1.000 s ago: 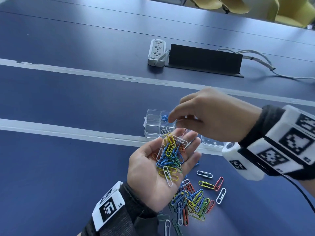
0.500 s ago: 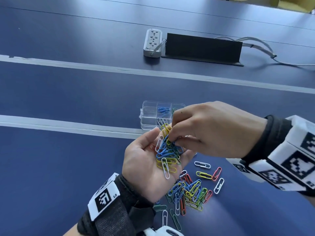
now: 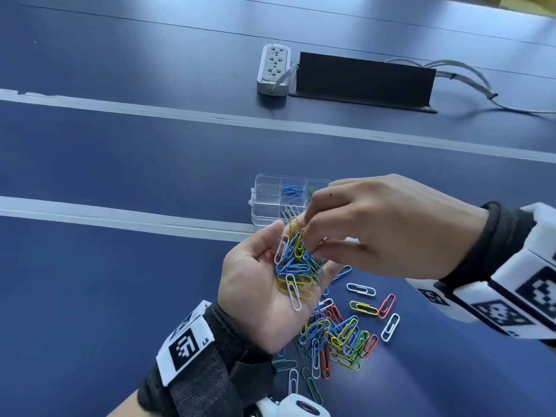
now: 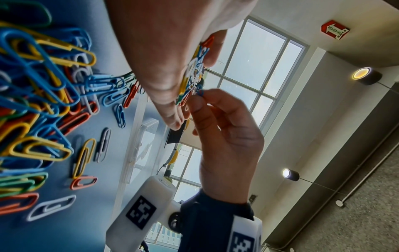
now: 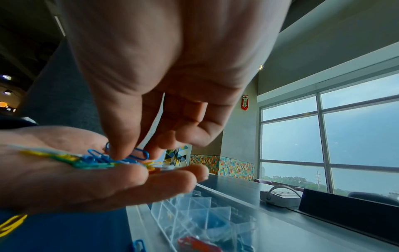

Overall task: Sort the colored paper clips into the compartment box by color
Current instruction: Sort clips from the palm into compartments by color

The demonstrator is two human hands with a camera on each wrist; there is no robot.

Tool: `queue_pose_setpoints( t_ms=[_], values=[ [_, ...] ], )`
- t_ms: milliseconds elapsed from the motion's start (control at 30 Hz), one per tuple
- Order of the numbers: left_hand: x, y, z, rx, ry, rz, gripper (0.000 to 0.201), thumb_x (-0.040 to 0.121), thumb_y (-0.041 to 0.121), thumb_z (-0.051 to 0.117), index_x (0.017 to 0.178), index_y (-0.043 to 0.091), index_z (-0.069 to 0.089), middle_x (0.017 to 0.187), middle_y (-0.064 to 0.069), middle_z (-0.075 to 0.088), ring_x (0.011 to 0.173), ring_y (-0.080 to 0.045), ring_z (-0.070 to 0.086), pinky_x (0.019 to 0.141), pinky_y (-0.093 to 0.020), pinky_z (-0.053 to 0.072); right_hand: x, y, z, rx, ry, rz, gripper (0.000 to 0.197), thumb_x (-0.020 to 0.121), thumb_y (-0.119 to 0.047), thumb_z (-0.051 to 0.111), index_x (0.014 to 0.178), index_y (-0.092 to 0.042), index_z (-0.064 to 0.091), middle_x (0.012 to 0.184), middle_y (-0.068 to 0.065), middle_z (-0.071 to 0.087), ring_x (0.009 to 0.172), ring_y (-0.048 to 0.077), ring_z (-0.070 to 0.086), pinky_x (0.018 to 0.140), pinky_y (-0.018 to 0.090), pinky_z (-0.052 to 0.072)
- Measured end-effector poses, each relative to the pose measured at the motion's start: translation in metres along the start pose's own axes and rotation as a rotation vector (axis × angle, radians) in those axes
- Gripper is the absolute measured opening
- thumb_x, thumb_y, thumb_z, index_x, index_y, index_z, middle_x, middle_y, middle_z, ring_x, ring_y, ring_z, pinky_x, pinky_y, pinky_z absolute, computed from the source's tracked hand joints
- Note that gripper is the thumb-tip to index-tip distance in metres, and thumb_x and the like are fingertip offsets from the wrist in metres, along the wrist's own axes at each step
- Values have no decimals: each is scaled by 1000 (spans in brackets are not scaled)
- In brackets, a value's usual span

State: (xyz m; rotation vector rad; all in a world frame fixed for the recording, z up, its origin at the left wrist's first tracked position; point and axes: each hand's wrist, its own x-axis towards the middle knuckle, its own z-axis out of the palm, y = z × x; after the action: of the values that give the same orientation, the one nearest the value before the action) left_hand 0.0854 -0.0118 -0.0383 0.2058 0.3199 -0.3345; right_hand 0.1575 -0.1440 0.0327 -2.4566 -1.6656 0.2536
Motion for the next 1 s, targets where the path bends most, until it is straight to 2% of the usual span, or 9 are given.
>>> queue_pose_setpoints(
  t_ms=[133,233,333,400,500,633,767,900,1000],
  values=[
    [0,-1,1,-36,12,-1,25,87,22,42,84,6,61,86,-12,62,86,-27,59,75,-49,55,6,-6,1,79,9,18,16,88,-28,49,100,-27,60,88,-11,60,73,11,53,55,41,51],
    [-2,-2,0,6,-16,-20,32,83,24,44,94,2,64,95,-16,64,98,-31,60,78,-51,54,10,-9,4,12,-34,-6,28,90,-25,45,116,-31,51,95,-7,57,79,19,57,52,41,51],
    [-3,-1,-2,-19,19,-50,34,89,29,41,85,5,64,93,-15,61,103,-29,55,88,-52,48,13,-7,6,-109,-75,-54,26,89,-26,53,115,-31,53,90,-3,54,75,22,55,46,38,48],
    [-3,1,-3,-69,39,-67,32,89,32,41,83,7,60,95,-12,50,110,-24,39,102,-49,36,13,-6,7,-131,-74,-64,21,90,-28,48,110,-28,55,88,-2,55,73,23,55,45,38,49],
    [-3,1,-4,-103,73,-78,33,92,33,38,83,6,55,90,-10,44,106,-24,33,109,-46,25,12,-6,6,-111,-68,-69,18,86,-28,50,104,-31,50,86,-4,56,70,23,56,43,38,49],
    [-2,1,-5,-62,37,-84,45,94,35,32,93,0,60,94,-17,54,105,-29,45,106,-47,32,11,-5,6,-94,-46,-62,28,83,-24,62,97,-33,40,84,-6,55,67,24,55,42,36,47],
    [-2,0,-7,-47,-46,-71,51,91,34,35,83,-2,70,85,-19,65,85,-32,61,91,-50,45,10,-4,6,-104,-35,-55,19,84,-23,57,101,-32,53,81,-6,54,65,24,55,41,34,46],
    [-2,-1,-7,-28,-9,-77,47,88,34,38,76,0,68,77,-13,53,81,-29,56,101,-51,37,12,-4,7,-106,-55,-43,19,85,-30,54,101,-33,64,80,-4,56,68,25,58,45,37,49],
    [-3,-1,-5,-29,11,-79,35,86,32,41,83,3,60,84,-13,49,88,-29,52,100,-52,36,12,-6,9,-110,-26,-51,22,88,-32,47,95,-27,67,78,-2,57,67,26,58,45,38,49]
  ],
)
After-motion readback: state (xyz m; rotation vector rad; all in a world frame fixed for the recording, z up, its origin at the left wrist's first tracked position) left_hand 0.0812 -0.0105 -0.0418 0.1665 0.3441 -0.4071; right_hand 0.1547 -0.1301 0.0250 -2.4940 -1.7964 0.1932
